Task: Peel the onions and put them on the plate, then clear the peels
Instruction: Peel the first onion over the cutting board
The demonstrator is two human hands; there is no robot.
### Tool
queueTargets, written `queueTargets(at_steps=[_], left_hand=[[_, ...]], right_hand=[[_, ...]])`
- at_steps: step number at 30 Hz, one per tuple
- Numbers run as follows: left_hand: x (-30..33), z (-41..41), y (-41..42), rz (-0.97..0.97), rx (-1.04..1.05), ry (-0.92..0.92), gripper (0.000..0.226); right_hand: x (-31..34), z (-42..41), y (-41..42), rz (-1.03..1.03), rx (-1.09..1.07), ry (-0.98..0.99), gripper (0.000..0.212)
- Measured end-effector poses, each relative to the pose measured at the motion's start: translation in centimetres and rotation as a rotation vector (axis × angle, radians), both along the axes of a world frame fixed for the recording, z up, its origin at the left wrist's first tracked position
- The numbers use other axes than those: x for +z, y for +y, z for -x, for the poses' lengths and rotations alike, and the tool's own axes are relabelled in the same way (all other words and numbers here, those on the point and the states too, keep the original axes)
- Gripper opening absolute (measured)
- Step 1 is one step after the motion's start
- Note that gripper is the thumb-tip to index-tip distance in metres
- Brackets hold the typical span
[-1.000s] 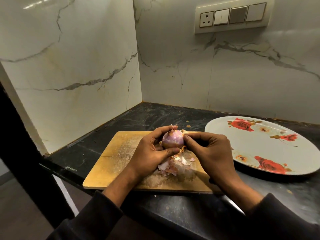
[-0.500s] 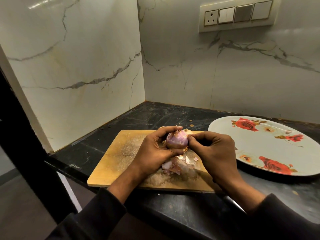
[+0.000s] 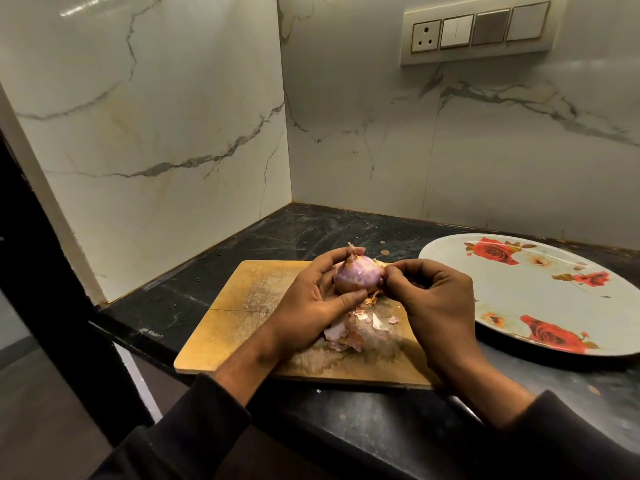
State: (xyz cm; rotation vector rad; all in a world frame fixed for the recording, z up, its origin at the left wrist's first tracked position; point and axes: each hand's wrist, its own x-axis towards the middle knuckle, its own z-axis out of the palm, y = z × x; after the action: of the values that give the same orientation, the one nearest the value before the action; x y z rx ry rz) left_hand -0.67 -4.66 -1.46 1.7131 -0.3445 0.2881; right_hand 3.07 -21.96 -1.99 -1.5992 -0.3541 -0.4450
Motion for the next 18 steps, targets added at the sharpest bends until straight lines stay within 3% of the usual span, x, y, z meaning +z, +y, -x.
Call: queueTargets(at_steps=[6,11,14,18], left_hand=[[0.2,0.1,-0.2,0.02,0.037,-0.012,0.056],[0.2,0.2,0.0,0.066,0.017,-0.007,0.053],[0.1,0.0,0.0,0.111,0.0,0.015,0.057],[0.1,0.0,0.0,0.143,-0.019,0.021,0.053]], right_hand=[[0.1,0.4,0.1,-0.006,0.067,0.036,0.009],[-0.7,-0.7,-0.3,0.195,0.005,0.125,0.002],[-0.8,-0.6,-0.1,0.365,0.045,0.124,0.015],[-0.7,-0.1,0.0,0.423,0.081,0.051,0.025]])
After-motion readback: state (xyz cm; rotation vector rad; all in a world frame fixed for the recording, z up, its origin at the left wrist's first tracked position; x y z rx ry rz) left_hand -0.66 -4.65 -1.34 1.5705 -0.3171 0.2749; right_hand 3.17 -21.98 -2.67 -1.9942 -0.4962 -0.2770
